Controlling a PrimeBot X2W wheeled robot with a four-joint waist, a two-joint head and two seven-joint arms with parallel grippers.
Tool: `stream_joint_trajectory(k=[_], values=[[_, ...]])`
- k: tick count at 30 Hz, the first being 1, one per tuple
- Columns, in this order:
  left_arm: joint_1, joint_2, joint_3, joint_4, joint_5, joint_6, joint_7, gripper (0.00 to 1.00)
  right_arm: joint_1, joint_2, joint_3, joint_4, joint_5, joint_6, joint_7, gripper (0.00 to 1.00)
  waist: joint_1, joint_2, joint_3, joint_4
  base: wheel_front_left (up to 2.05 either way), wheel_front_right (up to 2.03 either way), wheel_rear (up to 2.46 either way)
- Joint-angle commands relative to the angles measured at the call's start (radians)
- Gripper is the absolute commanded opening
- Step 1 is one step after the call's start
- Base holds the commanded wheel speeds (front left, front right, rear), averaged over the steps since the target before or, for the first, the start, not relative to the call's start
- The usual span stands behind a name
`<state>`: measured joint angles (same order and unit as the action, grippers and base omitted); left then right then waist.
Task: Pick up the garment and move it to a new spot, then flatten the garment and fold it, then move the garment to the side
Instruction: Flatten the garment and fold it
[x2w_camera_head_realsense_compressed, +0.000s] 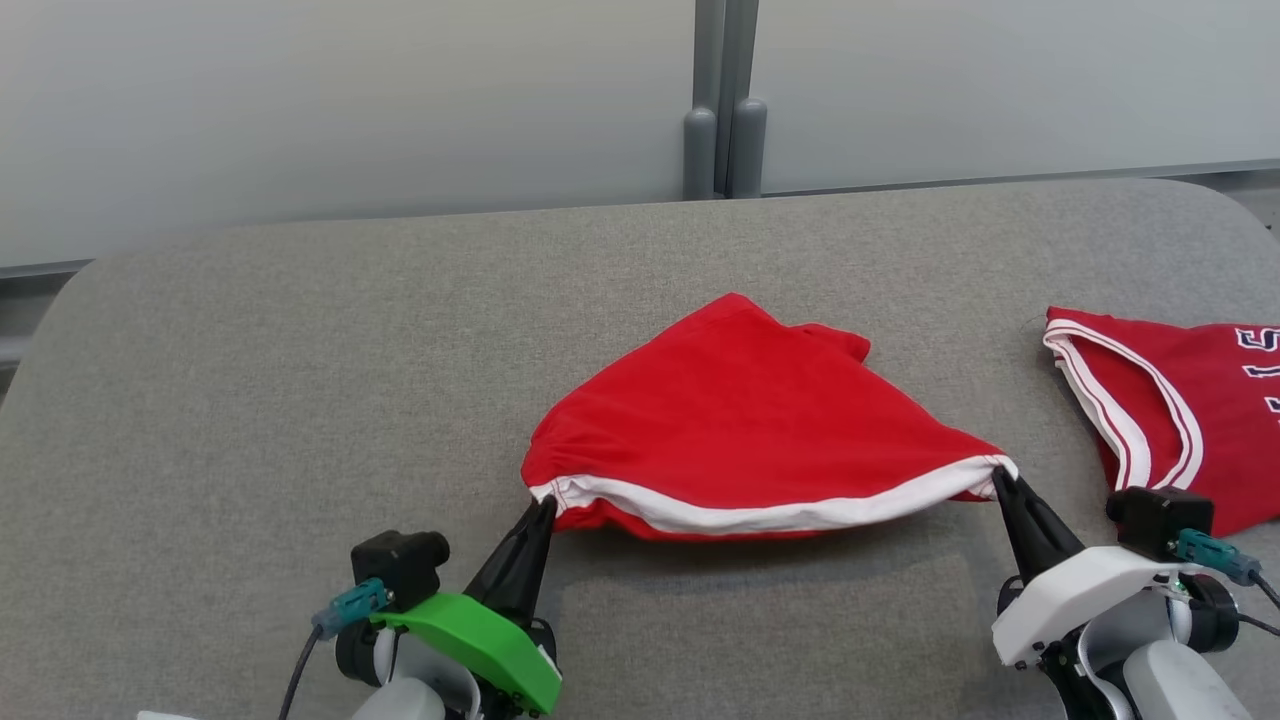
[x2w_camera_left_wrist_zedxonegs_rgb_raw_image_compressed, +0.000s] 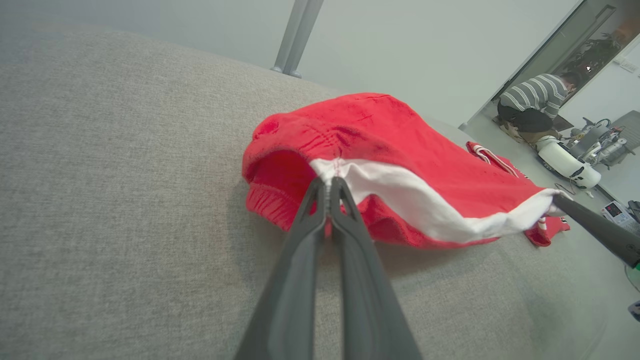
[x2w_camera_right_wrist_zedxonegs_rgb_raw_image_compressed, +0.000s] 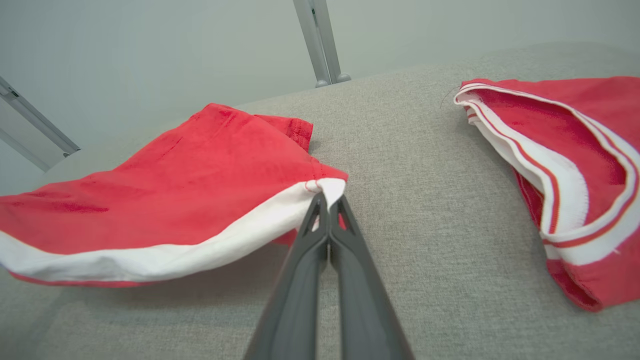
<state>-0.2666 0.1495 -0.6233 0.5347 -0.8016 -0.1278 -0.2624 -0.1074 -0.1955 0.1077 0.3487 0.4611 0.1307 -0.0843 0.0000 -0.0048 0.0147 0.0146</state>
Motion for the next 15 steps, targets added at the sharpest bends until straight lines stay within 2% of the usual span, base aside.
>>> stream_joint_trajectory(k=[1,7,15], values=[[0.016,0.014,0.012,-0.02,0.014,-0.004,-0.003,0.0,0.007,-0.005,-0.008,-0.017,-0.009,0.0,-0.008,0.0,0.0,0.0048,-0.01,0.004,0.0,0.0,0.0],[0.063,0.046,0.078,-0.15,0.029,-0.004,-0.003,0.0,0.025,-0.01,-0.037,-0.132,-0.028,0.0,0.001,0.0,0.0,0.0048,-0.033,0.008,0.0,0.0,0.0],[0.11,0.103,0.15,-0.342,0.028,-0.004,-0.003,0.0,0.072,-0.007,-0.087,-0.36,-0.036,0.0,0.058,0.0,0.0,0.0048,-0.059,0.005,0.0,0.0,0.0]])
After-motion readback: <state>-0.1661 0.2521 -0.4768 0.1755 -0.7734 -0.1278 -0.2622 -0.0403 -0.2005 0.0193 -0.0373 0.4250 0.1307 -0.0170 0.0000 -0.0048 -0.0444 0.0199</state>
